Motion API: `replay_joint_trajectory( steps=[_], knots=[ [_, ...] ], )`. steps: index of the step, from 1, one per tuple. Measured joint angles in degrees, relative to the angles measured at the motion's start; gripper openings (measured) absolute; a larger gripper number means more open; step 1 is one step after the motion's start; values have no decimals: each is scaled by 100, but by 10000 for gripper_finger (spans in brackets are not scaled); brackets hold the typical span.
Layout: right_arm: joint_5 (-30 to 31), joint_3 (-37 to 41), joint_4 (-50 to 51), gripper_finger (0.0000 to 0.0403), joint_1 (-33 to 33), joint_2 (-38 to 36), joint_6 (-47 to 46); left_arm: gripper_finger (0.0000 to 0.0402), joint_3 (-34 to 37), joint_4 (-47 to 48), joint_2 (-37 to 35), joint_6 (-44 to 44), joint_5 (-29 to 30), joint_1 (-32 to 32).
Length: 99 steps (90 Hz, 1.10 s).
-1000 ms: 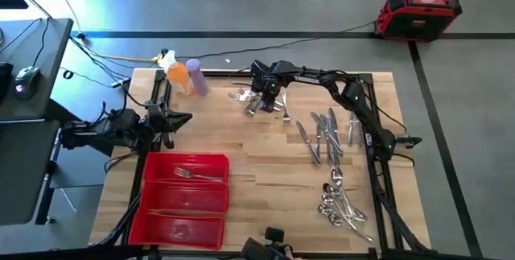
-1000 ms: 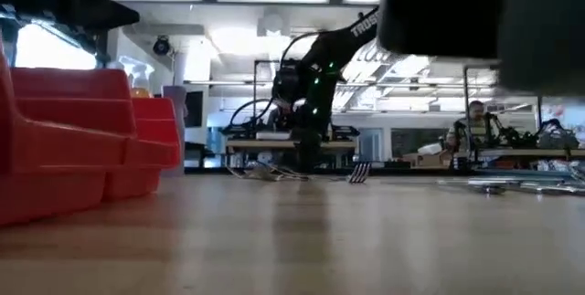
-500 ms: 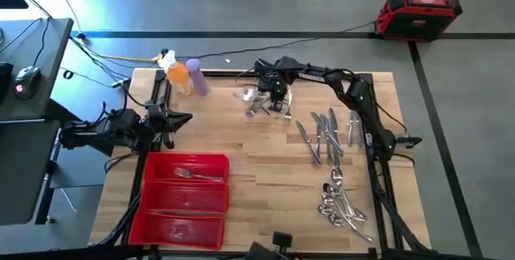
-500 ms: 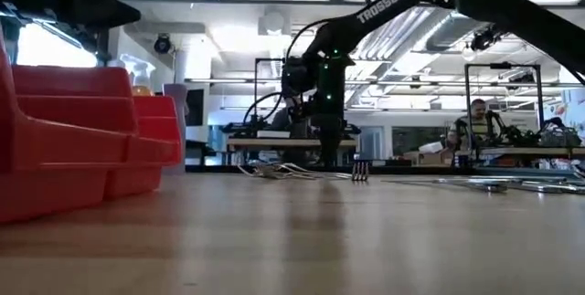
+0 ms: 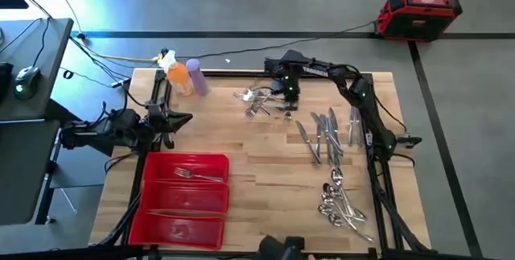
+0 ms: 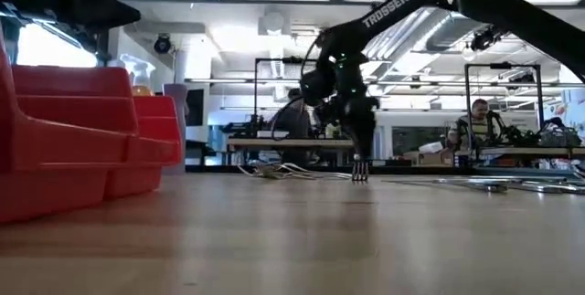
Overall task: Sort silverware
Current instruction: Put the silver fork in the top red bin
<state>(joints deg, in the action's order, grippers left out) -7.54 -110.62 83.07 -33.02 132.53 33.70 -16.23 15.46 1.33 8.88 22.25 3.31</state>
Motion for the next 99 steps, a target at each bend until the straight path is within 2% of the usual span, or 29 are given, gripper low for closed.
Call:
replay_joint_trajectory(
  steps=[10, 26, 39, 56, 76, 99],
  knots=[
    [-84, 96, 273, 48, 43, 0, 540, 0, 0, 11, 1, -2, -1, 0],
    [749, 130, 273, 68, 345, 0, 887, 0, 0, 20, 1, -2, 1, 0],
    [860, 130, 95, 69, 460, 0, 978, 0, 0, 23, -1, -3, 59, 0],
    [1390, 130, 12, 69, 570, 0, 3029, 0, 0, 22, -1, 0, 80, 0],
    [1465, 313, -248, 69, 568, 2, 4171, 0, 0, 59, 0, -1, 82, -2],
    [1540, 343, -533, 69, 711, -1, 4347, 0, 0, 179, -1, -2, 86, -1]
  ],
)
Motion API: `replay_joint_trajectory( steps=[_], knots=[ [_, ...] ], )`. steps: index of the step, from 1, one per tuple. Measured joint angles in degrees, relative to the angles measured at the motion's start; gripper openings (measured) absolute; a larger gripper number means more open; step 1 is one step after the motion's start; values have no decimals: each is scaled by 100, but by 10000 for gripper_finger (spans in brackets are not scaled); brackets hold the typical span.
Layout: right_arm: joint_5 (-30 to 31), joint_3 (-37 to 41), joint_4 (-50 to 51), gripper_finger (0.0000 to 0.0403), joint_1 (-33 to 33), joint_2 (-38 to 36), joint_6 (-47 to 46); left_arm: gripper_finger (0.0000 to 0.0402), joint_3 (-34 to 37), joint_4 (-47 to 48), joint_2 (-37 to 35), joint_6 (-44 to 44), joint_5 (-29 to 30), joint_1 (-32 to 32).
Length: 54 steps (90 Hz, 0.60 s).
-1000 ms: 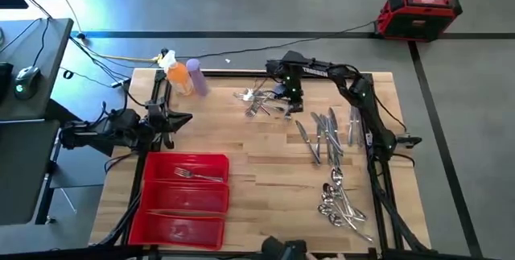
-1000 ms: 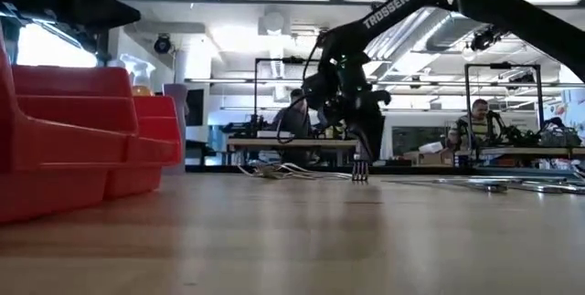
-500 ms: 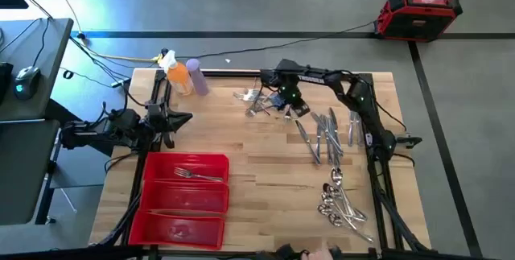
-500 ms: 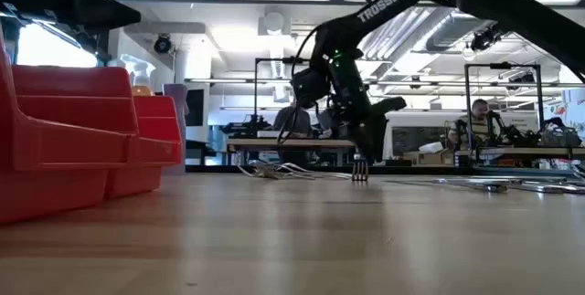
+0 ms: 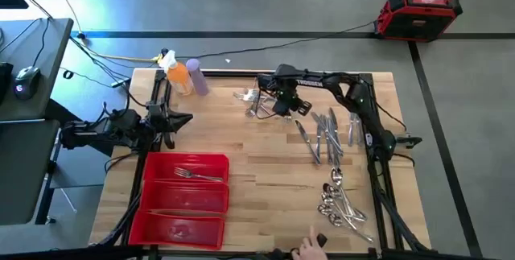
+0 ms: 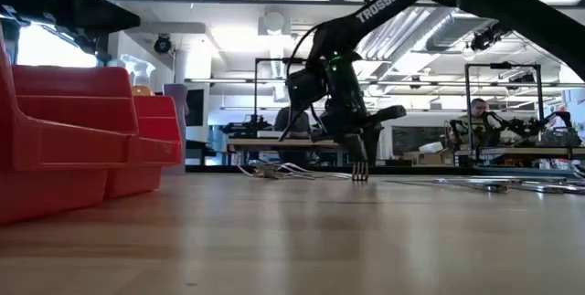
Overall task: Sort silverware
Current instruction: Put the silver fork in the top red bin
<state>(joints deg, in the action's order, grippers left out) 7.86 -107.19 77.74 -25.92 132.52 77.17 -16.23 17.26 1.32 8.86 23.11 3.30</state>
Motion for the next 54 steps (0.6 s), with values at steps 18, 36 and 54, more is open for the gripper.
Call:
replay_joint_trajectory(
  steps=[18, 36, 54],
  knots=[
    [187, 0, -220, 69, -7, -10, 48, 0, 0, 7, 2, 0, 2, -1],
    [180, 0, -277, 80, -92, -90, -68, 0, 0, 9, 2, 0, 2, 0],
    [-231, -9, -349, 126, -81, -248, 161, 0, 1, 13, 0, 0, 9, 0]
  ],
)
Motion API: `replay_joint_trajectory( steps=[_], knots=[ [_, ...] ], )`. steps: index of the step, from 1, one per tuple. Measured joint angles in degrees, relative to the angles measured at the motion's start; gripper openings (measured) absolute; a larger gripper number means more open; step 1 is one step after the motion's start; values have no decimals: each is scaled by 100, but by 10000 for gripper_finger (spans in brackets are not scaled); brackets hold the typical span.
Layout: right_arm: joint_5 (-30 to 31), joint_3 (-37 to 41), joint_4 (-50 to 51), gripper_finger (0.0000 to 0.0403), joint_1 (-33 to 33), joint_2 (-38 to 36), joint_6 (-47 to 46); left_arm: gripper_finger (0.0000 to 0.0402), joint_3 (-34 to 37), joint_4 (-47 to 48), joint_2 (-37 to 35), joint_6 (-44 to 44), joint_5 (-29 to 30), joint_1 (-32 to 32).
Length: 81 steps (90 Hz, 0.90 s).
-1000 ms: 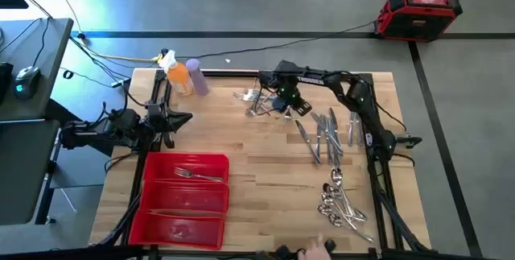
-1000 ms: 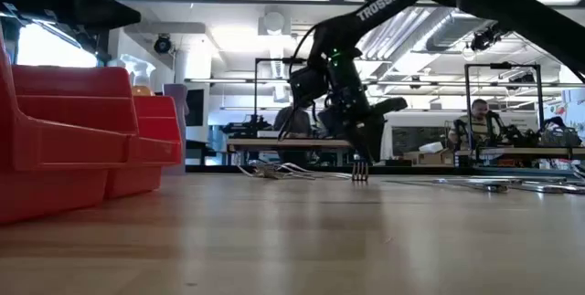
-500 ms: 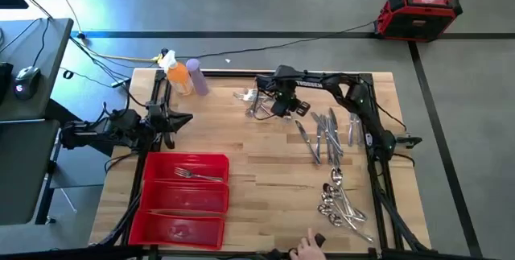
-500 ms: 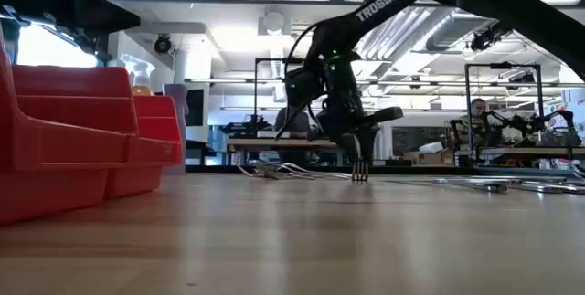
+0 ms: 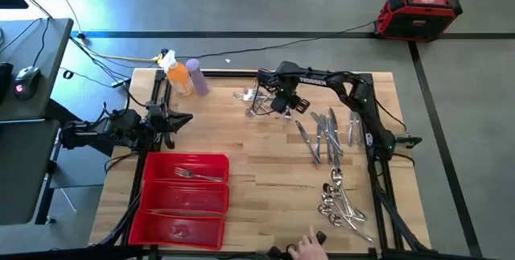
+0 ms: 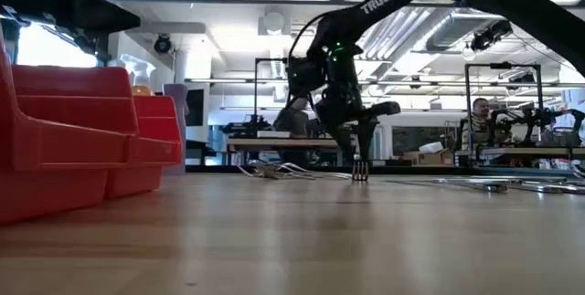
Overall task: Sort silverware
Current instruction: Put the silver fork in the top red bin
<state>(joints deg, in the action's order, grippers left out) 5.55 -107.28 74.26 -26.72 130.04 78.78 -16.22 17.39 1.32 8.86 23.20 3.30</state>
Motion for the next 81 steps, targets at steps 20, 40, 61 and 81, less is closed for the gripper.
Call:
replay_joint_trajectory(
  steps=[20, 40, 61, 81],
  knots=[
    [300, 315, -360, 146, -35, 0, 735, 0, 1, -2, 0, 2, 0, -1],
    [397, 692, -903, 124, 14, -37, 912, 0, 1, -4, 2, 2, 0, -1],
    [358, 680, -876, 35, 14, -39, 824, 0, 6, 40, 1, 1, -1, 1],
    [333, 680, -859, 4, 58, -39, 443, 0, 6, 39, 0, 7, -2, -1]
  ],
)
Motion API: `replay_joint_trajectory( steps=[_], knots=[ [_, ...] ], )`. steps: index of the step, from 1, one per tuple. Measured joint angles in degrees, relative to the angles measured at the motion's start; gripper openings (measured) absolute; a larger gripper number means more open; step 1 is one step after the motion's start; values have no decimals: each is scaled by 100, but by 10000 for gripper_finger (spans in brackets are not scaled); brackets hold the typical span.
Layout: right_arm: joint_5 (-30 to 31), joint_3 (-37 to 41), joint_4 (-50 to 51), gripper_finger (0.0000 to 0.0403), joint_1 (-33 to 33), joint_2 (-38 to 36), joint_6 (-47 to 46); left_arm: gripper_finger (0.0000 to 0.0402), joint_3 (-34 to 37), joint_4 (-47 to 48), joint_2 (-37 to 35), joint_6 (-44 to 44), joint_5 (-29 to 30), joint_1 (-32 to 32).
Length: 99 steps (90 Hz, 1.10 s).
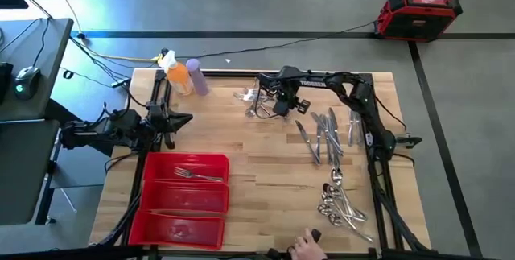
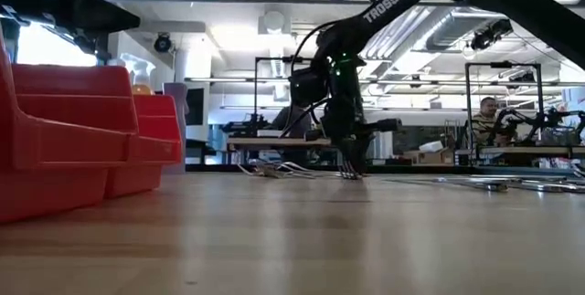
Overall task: Sort silverware
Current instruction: Put the silver fork in the top red bin
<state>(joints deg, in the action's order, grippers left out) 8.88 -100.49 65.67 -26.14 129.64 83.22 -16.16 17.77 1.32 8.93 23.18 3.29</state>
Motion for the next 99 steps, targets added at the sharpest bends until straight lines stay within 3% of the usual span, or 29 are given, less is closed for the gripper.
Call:
replay_joint_trajectory(
  steps=[18, 31, 56, 72, 84, 99],
  knots=[
    [77, -4, -6, 0, 222, -11, -2197, 0, 0, -1, 0, -2, 0, 0],
    [-625, -2, 133, 0, 233, -188, -3017, 0, 0, -2, 2, 0, 1, 1],
    [-1133, -4, -16, 0, 416, -529, -4426, 0, 0, -5, 0, 2, 2, 0],
    [-1393, 7, -195, 0, 656, -522, -4872, 0, 0, -4, 0, 2, 2, 0],
    [-997, 7, -272, 0, 841, -511, -4854, 0, 0, -4, 0, 2, 0, 0],
    [-979, 7, -65, 14, 954, -509, -4729, 0, 0, -4, 2, 4, 0, 0]
  ],
)
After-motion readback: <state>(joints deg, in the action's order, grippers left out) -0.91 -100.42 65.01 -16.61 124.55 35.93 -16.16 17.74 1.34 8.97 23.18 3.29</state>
